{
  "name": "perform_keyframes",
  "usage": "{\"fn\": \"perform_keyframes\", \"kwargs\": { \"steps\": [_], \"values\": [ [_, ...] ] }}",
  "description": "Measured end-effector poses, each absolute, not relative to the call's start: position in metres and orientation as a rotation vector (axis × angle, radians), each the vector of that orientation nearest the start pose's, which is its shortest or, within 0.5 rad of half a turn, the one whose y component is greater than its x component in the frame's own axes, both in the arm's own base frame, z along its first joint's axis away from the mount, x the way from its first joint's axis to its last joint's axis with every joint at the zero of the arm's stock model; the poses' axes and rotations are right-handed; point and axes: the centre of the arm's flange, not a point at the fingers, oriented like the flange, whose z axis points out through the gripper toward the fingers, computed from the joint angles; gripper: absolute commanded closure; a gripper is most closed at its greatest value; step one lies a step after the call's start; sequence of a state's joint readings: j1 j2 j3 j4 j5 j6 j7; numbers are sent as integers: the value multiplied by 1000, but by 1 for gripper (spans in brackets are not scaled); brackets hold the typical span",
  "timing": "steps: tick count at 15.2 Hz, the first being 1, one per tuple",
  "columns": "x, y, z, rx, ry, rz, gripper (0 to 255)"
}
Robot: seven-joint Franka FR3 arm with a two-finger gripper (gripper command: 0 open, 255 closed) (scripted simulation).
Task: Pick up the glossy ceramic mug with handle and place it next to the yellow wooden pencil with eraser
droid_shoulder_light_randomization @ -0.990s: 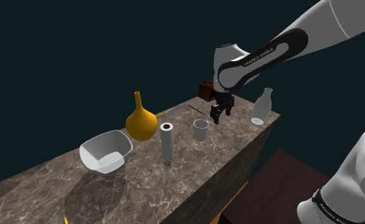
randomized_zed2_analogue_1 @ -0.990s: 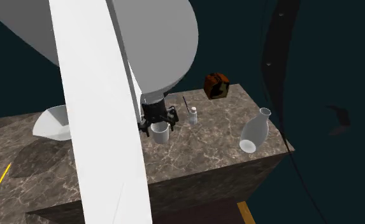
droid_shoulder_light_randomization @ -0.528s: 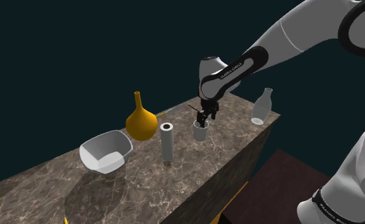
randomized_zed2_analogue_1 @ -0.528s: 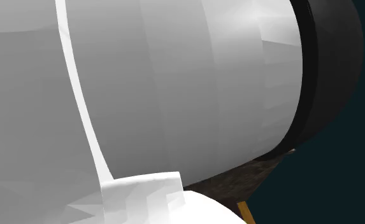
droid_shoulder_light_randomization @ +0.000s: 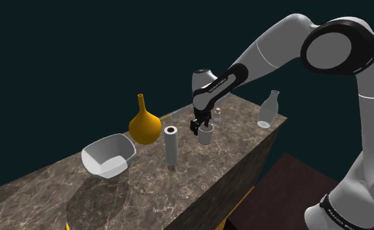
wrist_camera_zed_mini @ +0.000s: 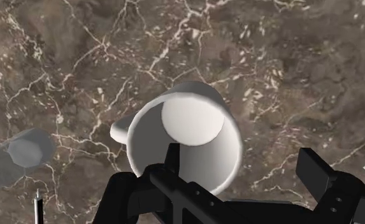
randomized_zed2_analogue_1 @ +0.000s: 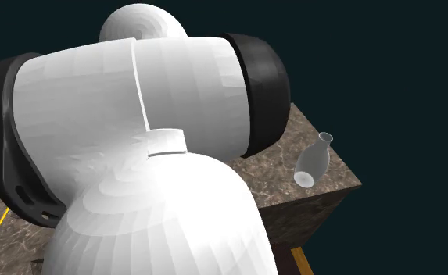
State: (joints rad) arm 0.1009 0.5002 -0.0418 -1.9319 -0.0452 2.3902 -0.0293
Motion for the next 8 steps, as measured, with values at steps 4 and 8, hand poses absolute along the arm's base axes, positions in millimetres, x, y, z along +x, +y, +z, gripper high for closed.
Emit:
{"fn": "perform_keyframes", "kwargs": {
  "steps": [4,8],
  "values": [
    [619,35,202,-3185,-204,64,0],
    [618,35,193,-3185,-204,64,0]
  ]
}}
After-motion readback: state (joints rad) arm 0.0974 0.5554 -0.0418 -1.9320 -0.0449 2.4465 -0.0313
